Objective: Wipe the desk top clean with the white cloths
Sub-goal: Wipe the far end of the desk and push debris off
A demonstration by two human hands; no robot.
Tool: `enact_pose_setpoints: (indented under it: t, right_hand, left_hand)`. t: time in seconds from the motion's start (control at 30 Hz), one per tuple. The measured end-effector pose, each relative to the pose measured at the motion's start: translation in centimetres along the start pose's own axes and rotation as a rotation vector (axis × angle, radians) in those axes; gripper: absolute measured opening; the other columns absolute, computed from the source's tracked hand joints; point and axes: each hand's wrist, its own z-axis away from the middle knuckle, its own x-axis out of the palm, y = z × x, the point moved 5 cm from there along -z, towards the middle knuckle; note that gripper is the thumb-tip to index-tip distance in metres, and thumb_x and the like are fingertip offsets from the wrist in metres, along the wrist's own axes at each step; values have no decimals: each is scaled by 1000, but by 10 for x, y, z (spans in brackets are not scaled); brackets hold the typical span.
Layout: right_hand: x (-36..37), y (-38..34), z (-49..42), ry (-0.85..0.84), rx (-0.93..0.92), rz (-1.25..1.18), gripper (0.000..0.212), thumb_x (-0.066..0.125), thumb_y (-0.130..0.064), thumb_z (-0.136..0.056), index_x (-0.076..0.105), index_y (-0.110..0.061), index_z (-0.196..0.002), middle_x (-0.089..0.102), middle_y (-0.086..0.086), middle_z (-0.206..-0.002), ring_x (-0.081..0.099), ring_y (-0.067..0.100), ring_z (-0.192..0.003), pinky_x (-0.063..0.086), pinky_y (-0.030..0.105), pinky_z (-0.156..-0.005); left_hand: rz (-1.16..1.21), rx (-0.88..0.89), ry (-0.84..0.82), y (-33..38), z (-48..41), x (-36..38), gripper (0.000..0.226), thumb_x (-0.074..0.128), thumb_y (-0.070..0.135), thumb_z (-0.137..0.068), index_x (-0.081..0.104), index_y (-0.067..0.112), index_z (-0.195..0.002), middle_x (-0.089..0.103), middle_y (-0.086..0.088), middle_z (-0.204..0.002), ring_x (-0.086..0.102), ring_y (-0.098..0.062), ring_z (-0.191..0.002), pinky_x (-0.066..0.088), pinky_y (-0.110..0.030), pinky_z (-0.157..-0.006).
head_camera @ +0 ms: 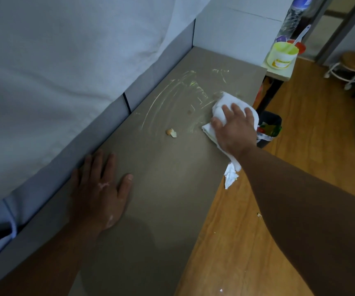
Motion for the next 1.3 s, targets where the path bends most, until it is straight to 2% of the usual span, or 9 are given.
enact_pose_setpoints:
  t: [0.1,0.23,0.37,0.47,0.6,0.73,0.87,1.0,1.3]
  right_hand:
    - [0,-13,28,-32,59,-5,72,16,-63,-98,23,-28,-160,17,4,-171,6,34,-158,19,68,-120]
    - [-7,-48,100,-91,110,26,63,25,-56,-107,15,-26,-161,7,3,-171,-1,39,-156,25,77,-111]
    - [3,-88,176,-106,-22,203,63,20,-55,-105,25,-25,-161,21,7,-169,14,43,-155,22,79,-108]
    - [9,-111,220,-104,-132,207,65,26,-55,-100,47,-22,-153,43,10,-161,32,46,-150,24,80,-106]
    - [13,-131,253,-125,-301,202,63,31,-59,-98,53,-26,-148,51,7,-156,42,45,-145,32,79,-106]
    - [10,-123,244,-165,-379,190,59,34,-66,-100,48,-38,-150,47,-3,-160,40,35,-149,34,73,-110]
    - [5,-114,210,-219,-392,172,63,21,-69,-102,33,-43,-158,30,-8,-169,20,27,-158,17,67,-121]
    - [1,-107,162,-219,-324,165,67,15,-70,-101,16,-45,-163,11,-12,-173,-1,23,-161,1,63,-122]
    - [-1,-92,63,-173,-131,171,66,17,-67,-104,9,-39,-164,3,-9,-174,-5,26,-160,6,66,-123]
  left_hand:
    - [2,-16,-44,2,0,-2,91,3,70,-90,20,19,-164,14,-11,-172,8,-32,-158,7,-51,-129]
    - [-1,-28,-58,3,-1,-4,90,2,70,-90,15,21,-164,12,-10,-173,4,-30,-159,5,-50,-129]
    - [-4,-34,-93,2,-1,-4,86,0,68,-91,5,24,-165,1,-5,-174,-5,-26,-160,-2,-47,-129]
    - [-7,-17,-71,2,-1,-5,84,1,65,-92,7,24,-165,4,-6,-174,-2,-27,-160,1,-48,-129]
    - [15,12,-59,2,-3,-5,79,8,62,-96,12,22,-164,11,-8,-173,4,-30,-159,6,-50,-129]
    - [16,50,-53,2,-7,-7,79,8,62,-96,16,22,-164,16,-10,-172,8,-32,-158,11,-51,-128]
    - [5,60,-59,3,-8,-7,79,8,62,-97,18,20,-163,18,-11,-171,10,-31,-158,13,-51,-128]
    - [17,74,-27,2,-8,-9,79,17,59,-96,33,14,-159,30,-17,-167,22,-36,-155,19,-53,-125]
    - [26,121,30,4,-11,-11,76,30,57,-97,43,9,-155,40,-18,-160,38,-39,-146,29,-50,-116]
